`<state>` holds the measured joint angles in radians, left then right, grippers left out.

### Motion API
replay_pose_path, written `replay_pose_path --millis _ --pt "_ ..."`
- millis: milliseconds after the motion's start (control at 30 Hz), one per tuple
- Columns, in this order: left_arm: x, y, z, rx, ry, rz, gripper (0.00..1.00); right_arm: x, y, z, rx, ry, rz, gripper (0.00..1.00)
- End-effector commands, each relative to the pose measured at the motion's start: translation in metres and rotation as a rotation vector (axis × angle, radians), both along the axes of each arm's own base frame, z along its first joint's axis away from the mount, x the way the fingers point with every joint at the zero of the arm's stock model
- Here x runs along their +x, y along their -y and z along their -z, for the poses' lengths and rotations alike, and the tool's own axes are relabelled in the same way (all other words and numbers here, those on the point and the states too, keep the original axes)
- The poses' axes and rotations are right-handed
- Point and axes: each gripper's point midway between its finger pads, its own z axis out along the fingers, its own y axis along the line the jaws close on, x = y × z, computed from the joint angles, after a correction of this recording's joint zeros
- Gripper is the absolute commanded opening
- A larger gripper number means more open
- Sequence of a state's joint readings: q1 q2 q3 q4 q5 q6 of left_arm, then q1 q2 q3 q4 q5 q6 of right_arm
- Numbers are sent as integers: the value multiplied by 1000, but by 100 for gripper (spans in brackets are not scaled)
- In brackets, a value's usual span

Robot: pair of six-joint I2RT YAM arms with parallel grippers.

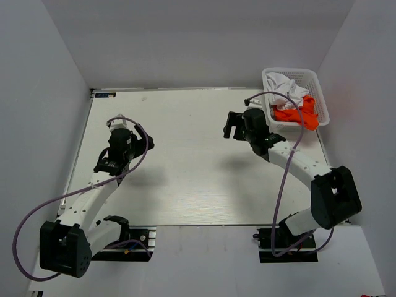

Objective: Fold and stack the t-shirts
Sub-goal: Grab crumpled tshirt from bin with the right arm

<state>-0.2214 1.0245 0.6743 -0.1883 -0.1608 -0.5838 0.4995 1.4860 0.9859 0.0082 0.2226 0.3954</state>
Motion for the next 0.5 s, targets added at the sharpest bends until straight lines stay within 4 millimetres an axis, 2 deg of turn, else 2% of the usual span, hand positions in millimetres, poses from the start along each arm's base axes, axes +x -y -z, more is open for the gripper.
replay_pose_path --millis 0,33,100,133,167,200,233,300,333,367,433,467 --pt "1 -6 -5 15 -11 -23 97 1 -5 -47 79 140 -22 90" --pt "-1 -6 0 27 -21 -18 97 1 -1 -58 81 165 -6 90" --pt "-1 -7 3 27 -21 -18 97 0 9 -55 38 140 34 90" --pt "-4 -7 -1 23 -4 -18 97 9 41 -66 -98 108 189 90" --pt "-6 -7 1 25 -12 -18 97 9 42 -66 -100 107 190 90" --pt "-7 -8 -6 21 7 -18 97 20 62 -79 -183 104 317 90" --pt "-8 -8 -6 27 16 -14 97 17 73 -75 -224 78 359 90" --pt "-9 -7 -11 16 41 -5 97 16 84 -83 -282 112 360 90" --pt "-11 -7 -14 22 60 0 97 15 80 -76 -292 117 297 90" --pt "-14 -8 -11 22 58 0 97 24 79 -97 -248 199 299 90" --pt "-15 -8 -15 19 72 -1 98 25 83 -99 -199 201 326 90" --pt "-16 -8 -18 17 83 -1 98 28 95 -100 -180 195 376 90"
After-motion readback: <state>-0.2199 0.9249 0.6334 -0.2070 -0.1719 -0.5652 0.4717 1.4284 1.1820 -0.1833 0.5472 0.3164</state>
